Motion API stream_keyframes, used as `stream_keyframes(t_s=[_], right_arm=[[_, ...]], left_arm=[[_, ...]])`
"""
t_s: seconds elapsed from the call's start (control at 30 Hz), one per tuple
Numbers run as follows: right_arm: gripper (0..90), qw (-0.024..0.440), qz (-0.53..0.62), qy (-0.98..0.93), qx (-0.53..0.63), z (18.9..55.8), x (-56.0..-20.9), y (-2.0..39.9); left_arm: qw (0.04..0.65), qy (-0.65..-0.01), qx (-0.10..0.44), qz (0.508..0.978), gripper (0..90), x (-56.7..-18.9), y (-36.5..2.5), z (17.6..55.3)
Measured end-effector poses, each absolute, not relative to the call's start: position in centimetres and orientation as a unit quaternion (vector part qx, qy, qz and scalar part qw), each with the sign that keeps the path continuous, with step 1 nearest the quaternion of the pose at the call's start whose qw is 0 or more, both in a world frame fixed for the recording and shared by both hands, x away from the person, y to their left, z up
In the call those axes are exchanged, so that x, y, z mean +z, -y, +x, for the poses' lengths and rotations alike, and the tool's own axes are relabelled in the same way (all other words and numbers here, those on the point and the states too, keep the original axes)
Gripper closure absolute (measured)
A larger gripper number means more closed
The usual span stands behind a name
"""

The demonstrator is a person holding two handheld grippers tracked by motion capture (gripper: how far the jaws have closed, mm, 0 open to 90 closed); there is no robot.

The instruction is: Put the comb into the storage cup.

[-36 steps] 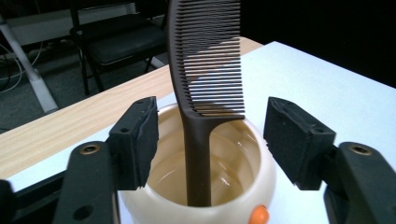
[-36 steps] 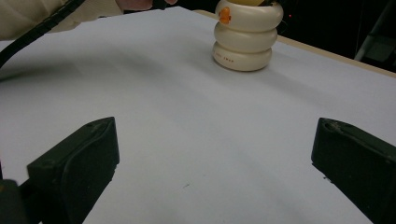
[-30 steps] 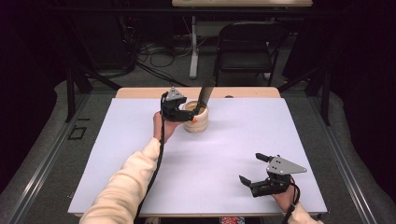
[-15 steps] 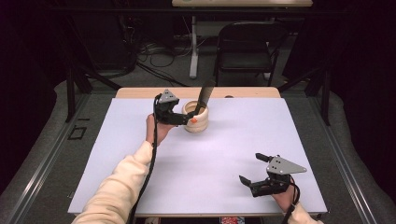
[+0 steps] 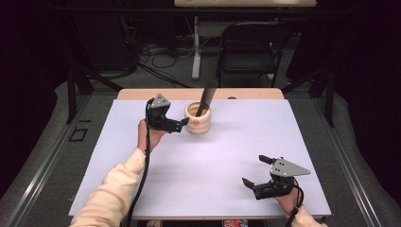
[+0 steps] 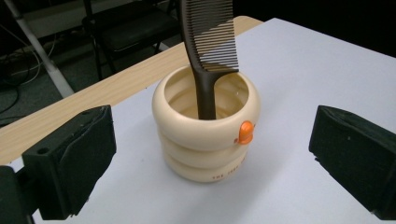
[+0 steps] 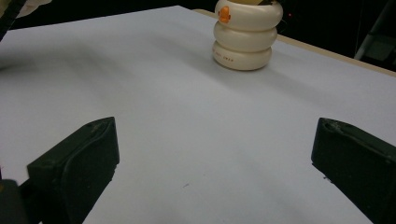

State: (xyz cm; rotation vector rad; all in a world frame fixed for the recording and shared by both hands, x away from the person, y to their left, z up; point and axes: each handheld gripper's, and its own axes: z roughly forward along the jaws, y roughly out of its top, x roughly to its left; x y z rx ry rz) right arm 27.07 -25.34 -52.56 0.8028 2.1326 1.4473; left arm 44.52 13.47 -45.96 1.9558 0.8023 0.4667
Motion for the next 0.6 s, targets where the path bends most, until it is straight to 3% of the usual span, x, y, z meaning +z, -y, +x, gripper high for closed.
stream_keyframes(t_s=[0.6], right_arm=[[0.2, 0.22, 0.292, -0.77, 0.523, 27.1, -52.6, 25.3]], left_arm=[[0.47, -0.345, 0.188, 0.79, 0.0, -47.2, -16.1, 42.5]])
